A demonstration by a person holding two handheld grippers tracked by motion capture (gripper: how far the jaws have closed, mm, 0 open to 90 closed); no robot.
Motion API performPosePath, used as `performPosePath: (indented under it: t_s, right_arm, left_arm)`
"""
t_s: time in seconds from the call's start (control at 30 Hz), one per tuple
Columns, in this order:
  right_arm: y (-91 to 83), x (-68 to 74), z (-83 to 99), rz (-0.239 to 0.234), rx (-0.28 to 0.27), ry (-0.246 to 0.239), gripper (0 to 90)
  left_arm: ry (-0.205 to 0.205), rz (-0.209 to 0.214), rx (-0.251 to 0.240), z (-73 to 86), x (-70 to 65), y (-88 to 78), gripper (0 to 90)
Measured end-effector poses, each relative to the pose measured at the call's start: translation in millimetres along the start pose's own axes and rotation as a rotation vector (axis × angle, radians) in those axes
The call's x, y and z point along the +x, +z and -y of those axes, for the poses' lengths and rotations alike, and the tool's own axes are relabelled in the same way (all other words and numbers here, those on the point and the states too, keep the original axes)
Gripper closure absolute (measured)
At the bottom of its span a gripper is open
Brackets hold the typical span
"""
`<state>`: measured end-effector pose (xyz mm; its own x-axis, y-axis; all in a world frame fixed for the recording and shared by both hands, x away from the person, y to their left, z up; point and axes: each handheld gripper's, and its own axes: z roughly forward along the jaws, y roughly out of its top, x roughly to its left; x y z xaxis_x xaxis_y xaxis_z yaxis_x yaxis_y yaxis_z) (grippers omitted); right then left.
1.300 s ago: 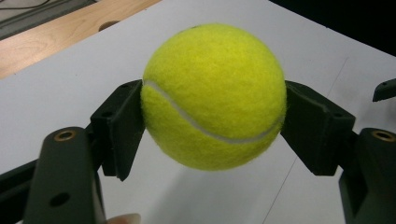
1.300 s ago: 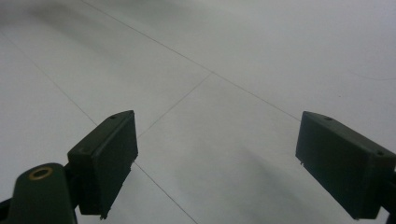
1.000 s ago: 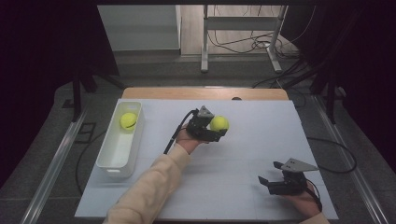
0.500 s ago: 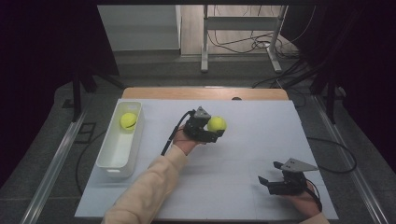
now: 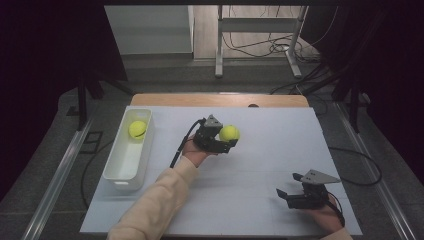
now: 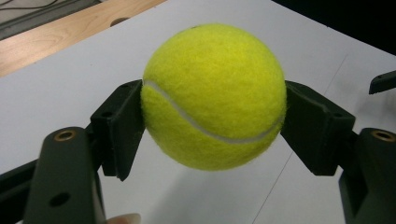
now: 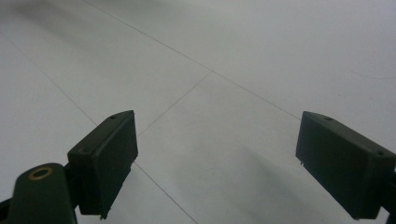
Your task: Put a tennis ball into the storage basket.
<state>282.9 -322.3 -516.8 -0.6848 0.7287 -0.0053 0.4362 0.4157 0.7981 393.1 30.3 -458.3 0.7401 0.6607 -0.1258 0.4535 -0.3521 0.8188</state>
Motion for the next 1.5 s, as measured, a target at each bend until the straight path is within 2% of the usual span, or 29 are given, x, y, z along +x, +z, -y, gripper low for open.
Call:
performPosePath:
  t_s: [1.5]
  right_arm:
    - [1.8,0.3,0.7,0.003,0.015,-0.002,13.2]
  left_arm:
    - [-0.024,-0.006,-0.003,11.2,5.8,-12.1,26.4]
